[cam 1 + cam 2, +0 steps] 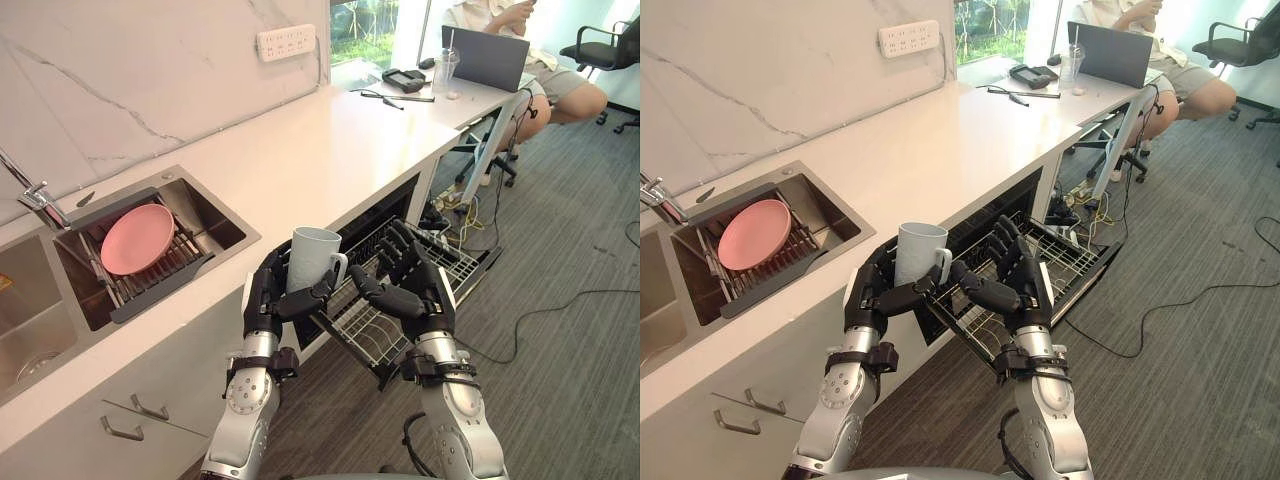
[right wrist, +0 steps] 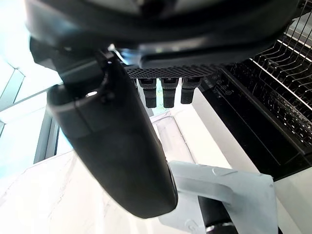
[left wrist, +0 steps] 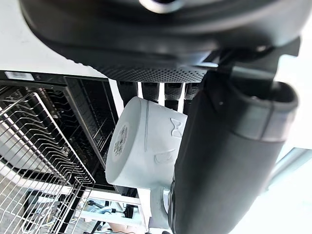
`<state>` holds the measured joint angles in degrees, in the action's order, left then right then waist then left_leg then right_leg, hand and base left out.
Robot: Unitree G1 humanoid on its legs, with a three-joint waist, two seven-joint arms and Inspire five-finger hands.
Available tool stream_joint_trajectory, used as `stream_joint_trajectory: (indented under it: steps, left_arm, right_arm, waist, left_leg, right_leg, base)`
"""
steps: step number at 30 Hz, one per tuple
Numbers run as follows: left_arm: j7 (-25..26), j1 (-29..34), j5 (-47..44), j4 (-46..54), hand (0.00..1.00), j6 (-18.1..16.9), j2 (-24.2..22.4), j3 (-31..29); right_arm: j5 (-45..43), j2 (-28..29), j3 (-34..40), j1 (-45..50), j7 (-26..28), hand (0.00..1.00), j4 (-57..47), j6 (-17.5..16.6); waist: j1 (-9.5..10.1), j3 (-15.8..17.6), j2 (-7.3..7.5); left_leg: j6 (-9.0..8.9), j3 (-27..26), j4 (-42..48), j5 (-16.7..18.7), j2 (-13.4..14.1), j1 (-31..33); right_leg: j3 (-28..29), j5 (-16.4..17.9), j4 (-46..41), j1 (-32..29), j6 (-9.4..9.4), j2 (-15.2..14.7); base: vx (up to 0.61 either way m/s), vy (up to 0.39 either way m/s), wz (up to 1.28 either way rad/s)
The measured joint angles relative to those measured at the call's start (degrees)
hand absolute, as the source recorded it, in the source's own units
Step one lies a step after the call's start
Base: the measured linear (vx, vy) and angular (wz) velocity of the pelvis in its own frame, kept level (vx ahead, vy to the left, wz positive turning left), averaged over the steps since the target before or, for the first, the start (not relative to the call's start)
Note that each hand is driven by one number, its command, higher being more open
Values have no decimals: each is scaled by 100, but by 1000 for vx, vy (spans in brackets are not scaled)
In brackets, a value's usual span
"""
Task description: Walk over to the sink, pick up the cup, carry it to the dishwasher, place the cup inside the dishwasher, then close the dishwasher door
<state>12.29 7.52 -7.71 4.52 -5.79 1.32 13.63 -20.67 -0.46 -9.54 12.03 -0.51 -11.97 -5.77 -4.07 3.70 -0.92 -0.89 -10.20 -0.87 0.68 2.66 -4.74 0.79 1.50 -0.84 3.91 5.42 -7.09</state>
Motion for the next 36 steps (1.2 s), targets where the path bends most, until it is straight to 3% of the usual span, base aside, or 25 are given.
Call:
stream_joint_trajectory:
  steps: [11, 36]
  left_arm:
    - [-254, -20, -5, -1, 30, 0, 11, 495]
    - [-387, -245, -141, 8, 30, 0, 202, 853]
  right_arm:
    - [-68, -64, -70, -1, 42, 90, 62, 0]
    - [-734, -174, -364, -191, 66, 90, 423, -57]
  waist:
    - [1, -165, 2]
    - [12, -335, 43]
  left_leg:
    - [0, 43, -175, -136, -15, 1]
    - [2, 131, -307, -246, -20, 19]
  right_leg:
    - [-47, -11, 5, -59, 18, -1]
    - [-129, -18, 20, -102, 15, 7]
  base:
    - [-20, -9, 1]
    - [-11, -6, 2]
